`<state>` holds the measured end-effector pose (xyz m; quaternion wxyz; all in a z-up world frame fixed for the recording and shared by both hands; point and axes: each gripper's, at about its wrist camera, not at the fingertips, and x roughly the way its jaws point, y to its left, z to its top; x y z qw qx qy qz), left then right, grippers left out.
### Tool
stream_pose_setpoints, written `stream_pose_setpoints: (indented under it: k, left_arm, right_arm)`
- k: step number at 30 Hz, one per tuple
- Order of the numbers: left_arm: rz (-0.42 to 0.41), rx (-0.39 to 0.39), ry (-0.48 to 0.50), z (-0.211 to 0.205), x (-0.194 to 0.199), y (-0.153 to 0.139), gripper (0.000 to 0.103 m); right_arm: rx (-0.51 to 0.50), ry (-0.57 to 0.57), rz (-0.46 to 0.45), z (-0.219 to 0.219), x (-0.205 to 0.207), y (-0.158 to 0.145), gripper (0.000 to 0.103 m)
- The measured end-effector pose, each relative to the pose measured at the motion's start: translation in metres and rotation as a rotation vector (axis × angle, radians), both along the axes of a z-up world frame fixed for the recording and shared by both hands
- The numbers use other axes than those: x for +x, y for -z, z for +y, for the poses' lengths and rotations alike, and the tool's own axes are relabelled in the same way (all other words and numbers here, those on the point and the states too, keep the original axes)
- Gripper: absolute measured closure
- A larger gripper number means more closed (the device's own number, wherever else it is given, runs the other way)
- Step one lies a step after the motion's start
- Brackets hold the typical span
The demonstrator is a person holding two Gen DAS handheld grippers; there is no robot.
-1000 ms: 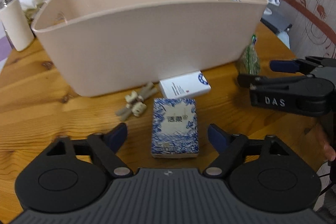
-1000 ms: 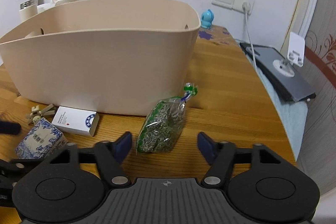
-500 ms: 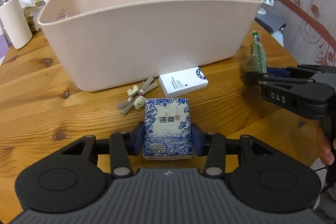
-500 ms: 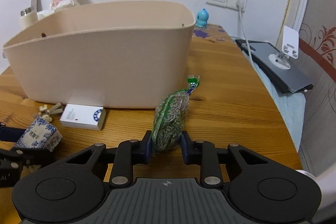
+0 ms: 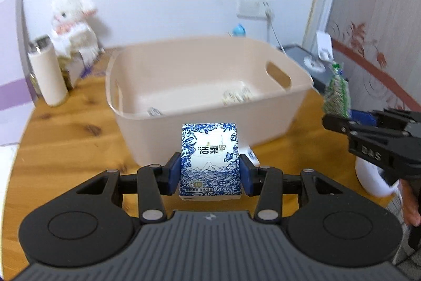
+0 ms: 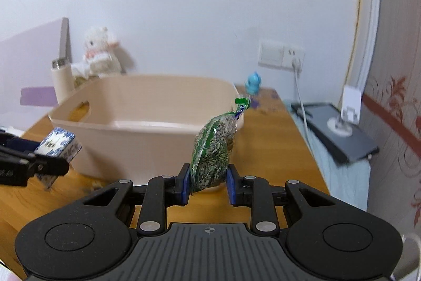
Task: Organize objects
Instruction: 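Lower both items into the basket and open both tools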
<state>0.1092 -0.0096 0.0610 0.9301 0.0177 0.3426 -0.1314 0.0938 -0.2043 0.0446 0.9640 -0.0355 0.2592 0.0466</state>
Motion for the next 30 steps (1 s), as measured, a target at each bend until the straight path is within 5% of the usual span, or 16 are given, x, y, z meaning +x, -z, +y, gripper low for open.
stream_pose_setpoints:
  k: [13,24,30]
  left_arm:
    - [-0.086,0.03,-0.07,0.006,0.056,-0.037,0.055]
    - [0.022,0.118,-0.106,-0.002,0.129,0.002,0.055]
    - [0.065,0.144,-0.1,-0.004,0.138,0.023,0.055]
  right_arm:
    - [0.018,-0.049,-0.047,0.023,0.049,-0.024,0.078]
    - [0.013,-0.046,0.071,0.034,0.102,0.013,0.078]
    - [0.001,-0.065,0.102,0.037,0.108,0.018,0.072]
